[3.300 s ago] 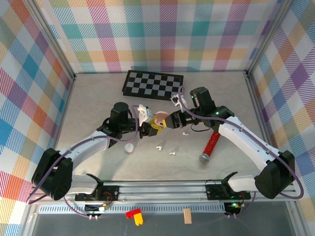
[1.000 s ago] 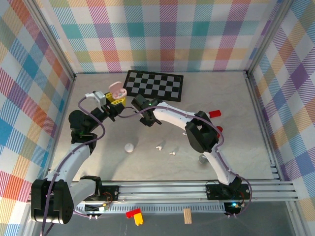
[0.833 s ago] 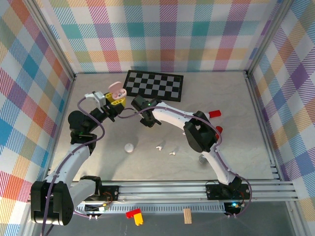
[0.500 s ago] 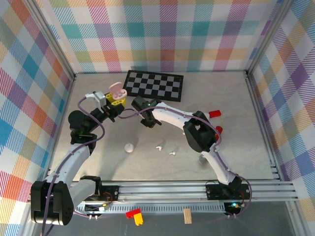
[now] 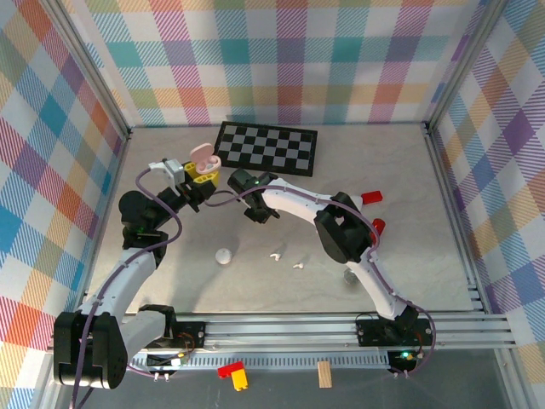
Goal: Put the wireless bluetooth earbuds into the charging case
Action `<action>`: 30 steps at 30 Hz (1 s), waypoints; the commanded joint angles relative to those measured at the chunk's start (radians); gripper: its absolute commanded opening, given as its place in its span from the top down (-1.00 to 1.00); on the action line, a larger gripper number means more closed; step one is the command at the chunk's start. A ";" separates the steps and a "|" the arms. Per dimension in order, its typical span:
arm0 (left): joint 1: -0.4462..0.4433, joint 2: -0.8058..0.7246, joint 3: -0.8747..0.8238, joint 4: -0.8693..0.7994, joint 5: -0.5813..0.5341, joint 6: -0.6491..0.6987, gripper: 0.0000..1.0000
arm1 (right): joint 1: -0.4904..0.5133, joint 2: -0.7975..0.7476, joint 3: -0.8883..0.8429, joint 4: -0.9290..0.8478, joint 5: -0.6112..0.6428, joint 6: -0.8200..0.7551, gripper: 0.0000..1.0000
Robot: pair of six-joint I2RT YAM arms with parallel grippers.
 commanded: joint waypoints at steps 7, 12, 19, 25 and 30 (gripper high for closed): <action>0.010 0.018 -0.006 0.084 0.004 -0.012 0.33 | -0.019 -0.045 -0.003 -0.034 -0.039 0.058 0.62; -0.023 0.045 -0.008 0.089 -0.032 0.001 0.33 | -0.055 -0.203 -0.122 0.036 -0.165 0.177 0.62; -0.083 0.086 -0.005 0.081 -0.098 0.054 0.34 | -0.109 -0.465 -0.353 0.166 -0.326 0.341 0.63; -0.151 0.177 0.026 0.140 -0.148 0.062 0.33 | -0.197 -0.679 -0.515 0.276 -0.583 0.459 0.62; -0.217 0.236 0.050 0.154 -0.178 0.099 0.35 | -0.264 -0.814 -0.598 0.364 -0.776 0.538 0.59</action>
